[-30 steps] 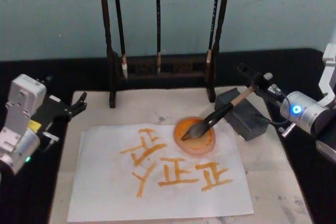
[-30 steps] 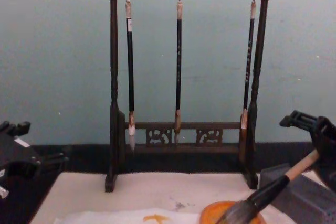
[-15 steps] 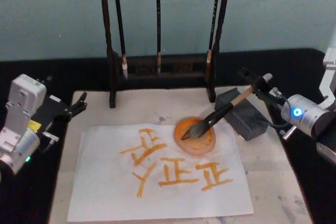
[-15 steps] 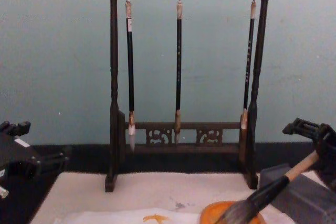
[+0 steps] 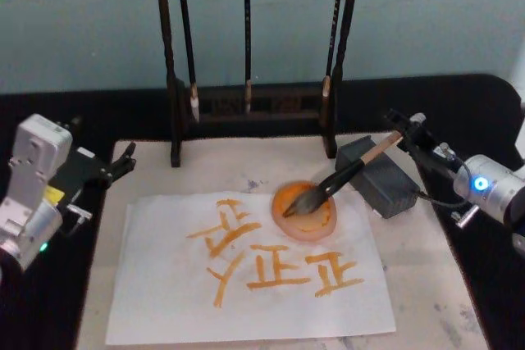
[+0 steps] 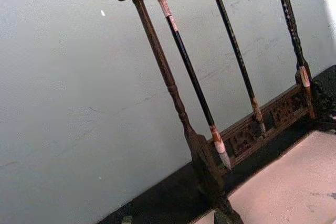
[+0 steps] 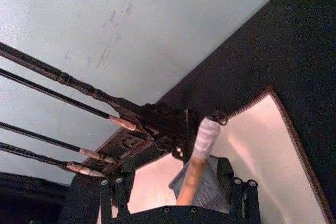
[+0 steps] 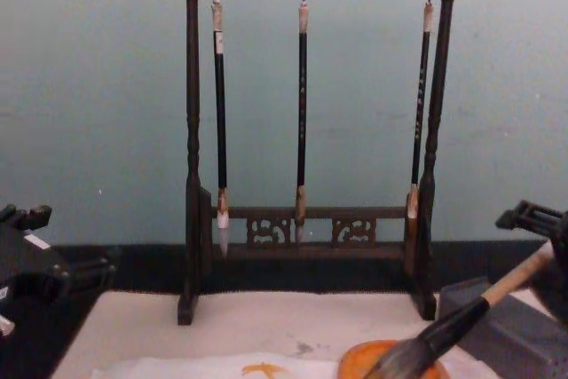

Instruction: Pick up the brush from the inkstone, write on the paper, then place the brush back to its original position.

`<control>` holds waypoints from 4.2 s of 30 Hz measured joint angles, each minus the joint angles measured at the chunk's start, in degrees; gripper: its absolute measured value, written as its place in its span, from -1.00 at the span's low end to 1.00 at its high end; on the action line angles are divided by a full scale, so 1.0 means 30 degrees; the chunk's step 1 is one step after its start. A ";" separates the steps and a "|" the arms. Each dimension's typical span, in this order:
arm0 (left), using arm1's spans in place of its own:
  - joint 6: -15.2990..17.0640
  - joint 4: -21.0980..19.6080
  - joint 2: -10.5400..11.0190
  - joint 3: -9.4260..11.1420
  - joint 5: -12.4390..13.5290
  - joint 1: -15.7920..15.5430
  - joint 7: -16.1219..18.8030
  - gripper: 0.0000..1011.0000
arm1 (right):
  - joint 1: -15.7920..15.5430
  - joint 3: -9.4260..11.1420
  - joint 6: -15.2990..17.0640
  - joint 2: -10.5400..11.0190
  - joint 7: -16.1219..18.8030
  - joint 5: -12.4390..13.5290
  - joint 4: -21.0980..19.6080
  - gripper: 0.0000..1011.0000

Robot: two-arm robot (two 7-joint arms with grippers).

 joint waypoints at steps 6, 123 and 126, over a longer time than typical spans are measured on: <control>-0.0001 0.0000 0.0000 -0.0001 0.0000 0.0001 0.0001 1.00 | -0.0882 0.0213 -0.0050 0.0616 -0.0416 0.0648 -0.1171 0.98; 0.0000 0.0001 0.0000 0.0000 0.0000 -0.0001 0.0001 1.00 | -0.1945 -0.5884 -0.9466 0.3211 -0.0143 -2.0998 -0.3729 0.98; -0.0001 0.0000 0.0000 -0.0001 0.0000 0.0001 0.0001 1.00 | -0.1946 -0.5884 -0.9465 0.3211 -0.0142 -2.0999 -0.3729 0.98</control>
